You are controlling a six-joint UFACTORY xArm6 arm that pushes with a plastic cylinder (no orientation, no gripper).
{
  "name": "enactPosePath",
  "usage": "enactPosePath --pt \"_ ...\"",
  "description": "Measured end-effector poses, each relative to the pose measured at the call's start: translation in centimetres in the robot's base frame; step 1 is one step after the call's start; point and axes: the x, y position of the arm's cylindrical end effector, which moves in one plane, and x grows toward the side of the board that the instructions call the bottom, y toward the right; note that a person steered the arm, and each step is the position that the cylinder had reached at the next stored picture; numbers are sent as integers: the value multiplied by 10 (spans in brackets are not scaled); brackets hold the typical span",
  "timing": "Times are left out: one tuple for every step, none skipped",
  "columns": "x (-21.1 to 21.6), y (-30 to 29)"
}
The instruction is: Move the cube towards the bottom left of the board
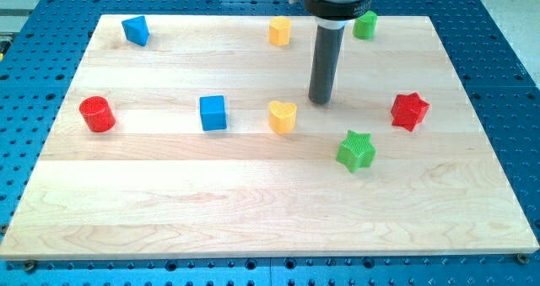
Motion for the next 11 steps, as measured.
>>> enactPosePath --pt "4 -51" --pt "9 -131" --pt "74 -164" --pt "103 -181" --pt "78 -167" --pt "66 -172" --pt "67 -208" --pt "44 -197" --pt "58 -240" --pt "130 -264" --pt "130 -255"
